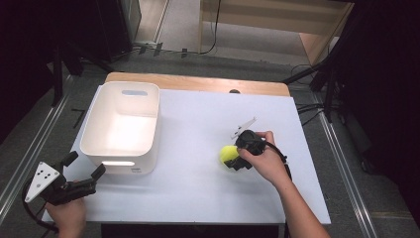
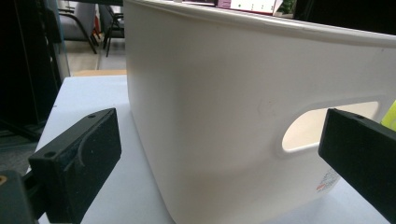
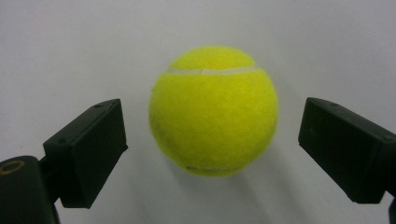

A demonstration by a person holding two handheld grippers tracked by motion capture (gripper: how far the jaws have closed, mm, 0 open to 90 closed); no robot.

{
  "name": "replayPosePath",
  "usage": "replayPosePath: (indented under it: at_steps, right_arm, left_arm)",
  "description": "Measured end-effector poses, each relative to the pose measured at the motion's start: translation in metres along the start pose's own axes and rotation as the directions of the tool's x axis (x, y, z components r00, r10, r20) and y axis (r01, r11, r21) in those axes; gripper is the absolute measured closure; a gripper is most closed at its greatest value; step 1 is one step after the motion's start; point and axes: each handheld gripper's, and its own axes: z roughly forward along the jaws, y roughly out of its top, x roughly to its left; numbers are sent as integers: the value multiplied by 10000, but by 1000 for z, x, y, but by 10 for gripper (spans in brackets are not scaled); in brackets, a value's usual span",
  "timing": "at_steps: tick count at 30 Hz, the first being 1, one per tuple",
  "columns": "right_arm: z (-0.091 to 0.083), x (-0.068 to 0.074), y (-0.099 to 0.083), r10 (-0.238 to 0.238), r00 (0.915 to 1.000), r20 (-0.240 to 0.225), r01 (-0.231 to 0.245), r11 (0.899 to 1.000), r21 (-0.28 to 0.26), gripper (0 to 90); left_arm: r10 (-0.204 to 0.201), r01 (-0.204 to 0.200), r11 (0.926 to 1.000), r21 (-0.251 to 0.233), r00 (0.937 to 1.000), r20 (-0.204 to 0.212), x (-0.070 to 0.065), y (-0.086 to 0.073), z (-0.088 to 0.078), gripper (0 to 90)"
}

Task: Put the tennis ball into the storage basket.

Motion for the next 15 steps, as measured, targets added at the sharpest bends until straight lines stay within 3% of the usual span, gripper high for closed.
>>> replayPosePath:
  at_steps: [2,4,15]
  right_arm:
    - [2,0,1,-66,10000,-16,66,10000,72,65]
    - [4,1,2,-50,10000,3,50,9999,118,136]
    - [11,2,4,90,10000,0,-90,9994,327,138]
  left_arm:
    - [14,-14,10000,-9,10000,-3,0,0,0,0]
    - [16,-16,10000,5,10000,-6,0,0,0,0]
    - [9,-9,10000,16,10000,-11,0,0,0,0]
